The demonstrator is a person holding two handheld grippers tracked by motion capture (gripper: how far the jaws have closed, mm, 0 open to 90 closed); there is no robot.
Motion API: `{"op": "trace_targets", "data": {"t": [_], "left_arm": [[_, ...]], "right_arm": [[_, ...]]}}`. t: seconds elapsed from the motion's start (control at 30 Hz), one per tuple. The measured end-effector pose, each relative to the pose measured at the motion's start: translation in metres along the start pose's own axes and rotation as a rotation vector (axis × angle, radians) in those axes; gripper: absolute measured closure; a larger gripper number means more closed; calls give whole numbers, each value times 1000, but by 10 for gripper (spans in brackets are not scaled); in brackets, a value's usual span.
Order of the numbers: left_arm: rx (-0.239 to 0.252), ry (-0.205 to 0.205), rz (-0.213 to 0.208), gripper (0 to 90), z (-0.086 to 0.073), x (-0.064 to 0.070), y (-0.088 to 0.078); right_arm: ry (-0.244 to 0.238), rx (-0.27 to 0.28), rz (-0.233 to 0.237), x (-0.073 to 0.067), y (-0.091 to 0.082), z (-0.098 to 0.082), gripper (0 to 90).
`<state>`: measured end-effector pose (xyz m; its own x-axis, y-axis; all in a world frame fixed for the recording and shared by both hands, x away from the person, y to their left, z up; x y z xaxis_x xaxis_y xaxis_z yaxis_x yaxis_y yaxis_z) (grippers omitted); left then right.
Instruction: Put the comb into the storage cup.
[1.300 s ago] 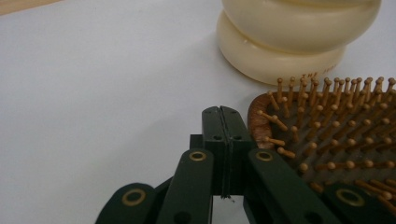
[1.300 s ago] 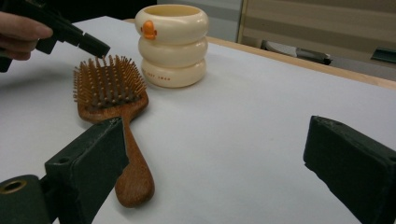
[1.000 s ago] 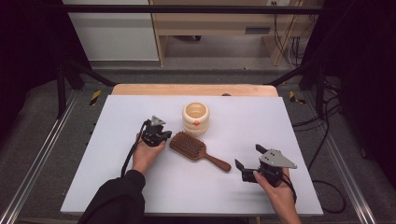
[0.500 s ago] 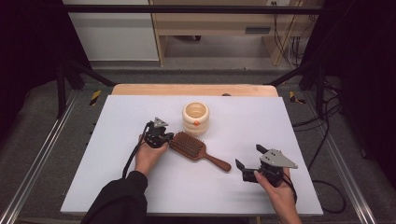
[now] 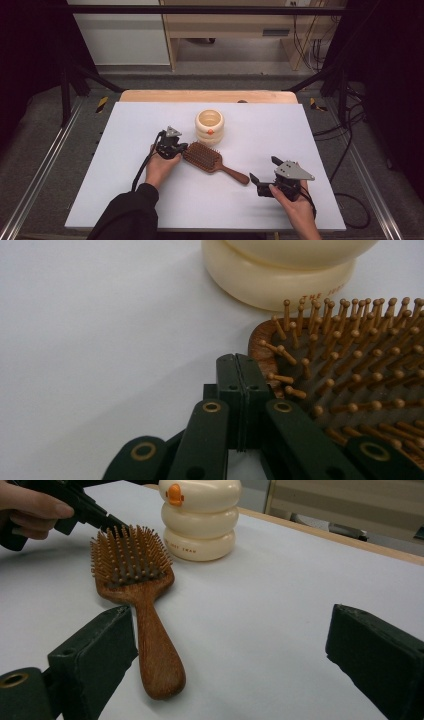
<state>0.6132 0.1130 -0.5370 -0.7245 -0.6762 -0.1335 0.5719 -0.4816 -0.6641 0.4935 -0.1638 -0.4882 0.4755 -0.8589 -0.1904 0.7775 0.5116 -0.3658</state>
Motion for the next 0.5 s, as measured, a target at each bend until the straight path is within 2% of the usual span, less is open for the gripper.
{"op": "trace_targets", "data": {"t": [0.2, 0.23, 0.27, 0.33, 0.47, 0.5], "left_arm": [[-4, 18, -21, 900, 3, 10, 3], [-10, 32, -26, 900, 4, 16, 5], [-10, 32, -26, 900, 4, 16, 5], [-5, 42, -40, 900, 8, 26, 8], [-1, 46, -50, 900, 11, 34, 10], [-1, 55, -59, 900, 14, 40, 11]], "right_arm": [[5, -11, 9, -1, 1, -2, 60], [5, -17, 15, -3, 1, -3, 58], [5, -17, 15, -3, 1, -3, 58], [-6, -24, 18, -4, 2, -4, 58], [-5, -30, 20, -4, 2, -5, 58], [-3, -29, 20, -4, 2, -5, 58]]}}
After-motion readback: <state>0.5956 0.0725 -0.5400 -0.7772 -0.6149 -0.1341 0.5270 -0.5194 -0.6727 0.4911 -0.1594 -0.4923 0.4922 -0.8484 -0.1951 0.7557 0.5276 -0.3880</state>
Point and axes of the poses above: each handheld gripper's, and its own axes: y roughly forward along the jaws, z roughly out of its top, x roughly to its right, the point moved 9 cm from there along y, roughly forward along the jaws, and after that the axes turned 15 degrees about y, right-handed, at the moved point
